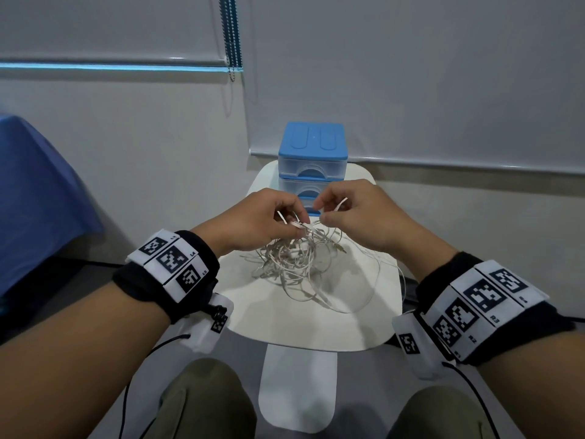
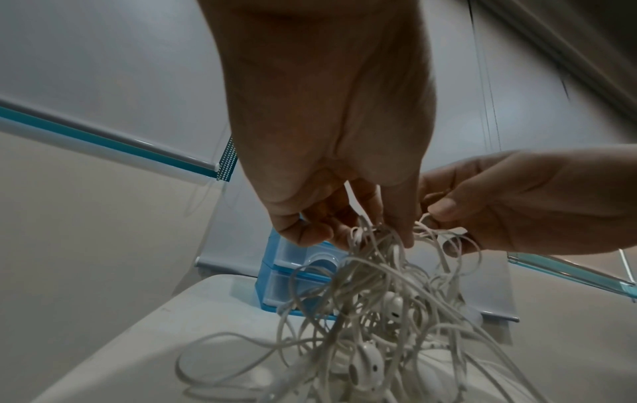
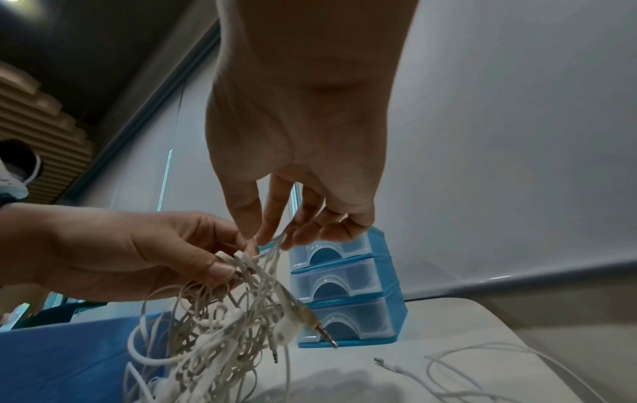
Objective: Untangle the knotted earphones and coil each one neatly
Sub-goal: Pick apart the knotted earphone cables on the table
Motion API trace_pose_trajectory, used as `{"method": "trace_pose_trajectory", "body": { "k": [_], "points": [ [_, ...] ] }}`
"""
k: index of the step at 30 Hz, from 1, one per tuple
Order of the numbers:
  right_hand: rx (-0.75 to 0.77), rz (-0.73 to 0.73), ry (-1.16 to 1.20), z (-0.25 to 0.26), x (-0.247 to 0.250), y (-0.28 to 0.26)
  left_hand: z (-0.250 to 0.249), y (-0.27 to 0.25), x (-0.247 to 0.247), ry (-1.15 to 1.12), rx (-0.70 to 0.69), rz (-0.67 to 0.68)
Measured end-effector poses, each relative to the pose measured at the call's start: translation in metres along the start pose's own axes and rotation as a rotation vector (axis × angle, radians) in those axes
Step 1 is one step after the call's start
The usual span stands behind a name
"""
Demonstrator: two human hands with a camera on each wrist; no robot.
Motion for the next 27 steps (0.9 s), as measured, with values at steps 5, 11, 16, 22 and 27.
{"method": "trace_pose_trajectory", "body": {
  "k": [5, 11, 16, 22, 27],
  "points": [
    [0.096, 0.052, -0.205, 0.005, -0.006, 0.000, 0.000, 0.001, -0.002, -0.003, -0.008, 0.000],
    [0.054, -0.133, -0.096, -0.003, 0.006, -0.001, 0.005, 0.003, 0.004, -0.011, 0.041, -0.050],
    [-0.159, -0.061, 0.101, -0.027, -0.004, -0.020, 0.015, 0.007, 0.010, -0.093, 0.104, -0.122],
    [-0.101, 0.411, -0.075, -0.023, -0.059, -0.033, 0.017, 0.008, 0.007, -0.102, 0.106, -0.147],
    [-0.048, 0.335, -0.038, -0.012, -0.054, -0.029, 0.017, 0.004, 0.013, -0.092, 0.110, -0.169]
  ]
}}
Point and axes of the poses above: each hand's wrist, its own y-axis towards the middle knuckle, its own x-axis out of the back of the hand, z = x × y, the point moved 6 cm from there along y, towards the middle knuckle, and after that the axes turned 11 degrees about x, right-handed, at the moved point
